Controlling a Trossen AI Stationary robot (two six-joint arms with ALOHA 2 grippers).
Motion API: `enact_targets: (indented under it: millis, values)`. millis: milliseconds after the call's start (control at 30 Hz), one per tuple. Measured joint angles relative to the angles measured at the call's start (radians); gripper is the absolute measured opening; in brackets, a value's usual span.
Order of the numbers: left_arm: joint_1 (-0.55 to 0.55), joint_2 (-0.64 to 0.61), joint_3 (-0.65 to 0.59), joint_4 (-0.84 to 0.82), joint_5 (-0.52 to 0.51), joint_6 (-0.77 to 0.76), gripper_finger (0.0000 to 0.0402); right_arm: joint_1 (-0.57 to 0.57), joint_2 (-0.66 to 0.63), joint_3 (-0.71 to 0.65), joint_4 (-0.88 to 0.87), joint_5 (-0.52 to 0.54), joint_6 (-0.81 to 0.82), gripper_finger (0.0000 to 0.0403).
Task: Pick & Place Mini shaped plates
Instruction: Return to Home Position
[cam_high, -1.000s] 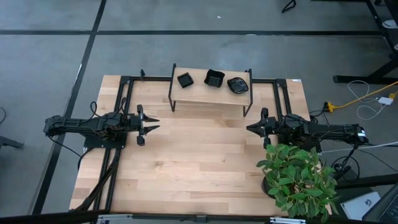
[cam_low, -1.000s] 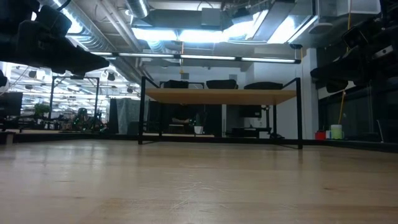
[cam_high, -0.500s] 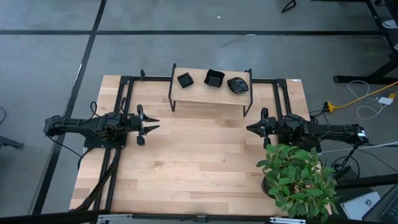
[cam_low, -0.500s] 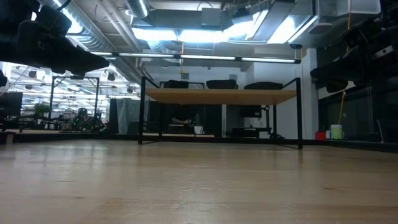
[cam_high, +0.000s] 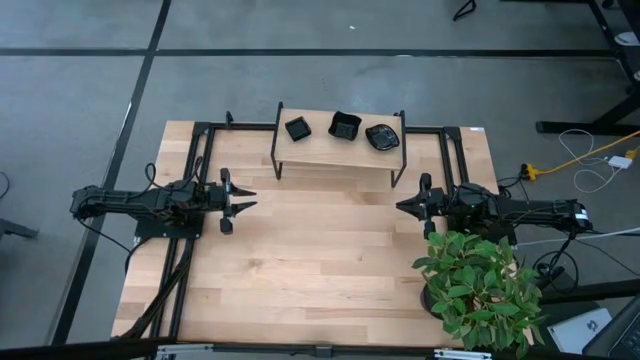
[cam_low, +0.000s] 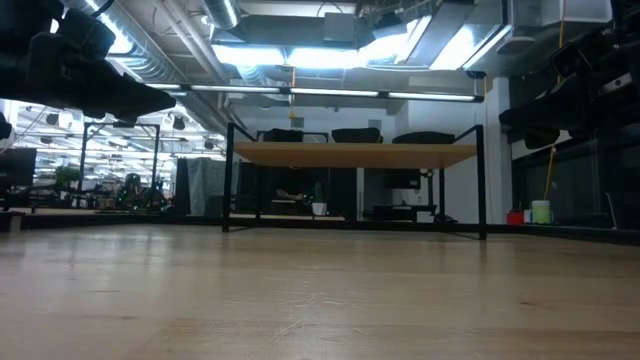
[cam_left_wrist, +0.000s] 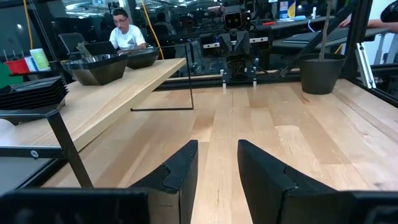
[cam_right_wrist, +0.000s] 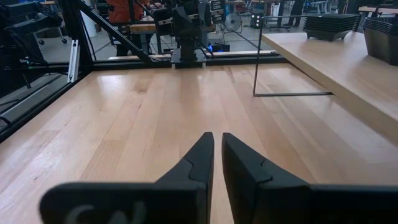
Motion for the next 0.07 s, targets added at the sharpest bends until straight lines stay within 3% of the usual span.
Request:
enact_targets:
  millis: [67]
  values:
    - [0.0,0.0,0.0,0.0,0.0,0.0,0.0108,0.0,0.0,0.0,0.0,0.0,0.0,0.0034]
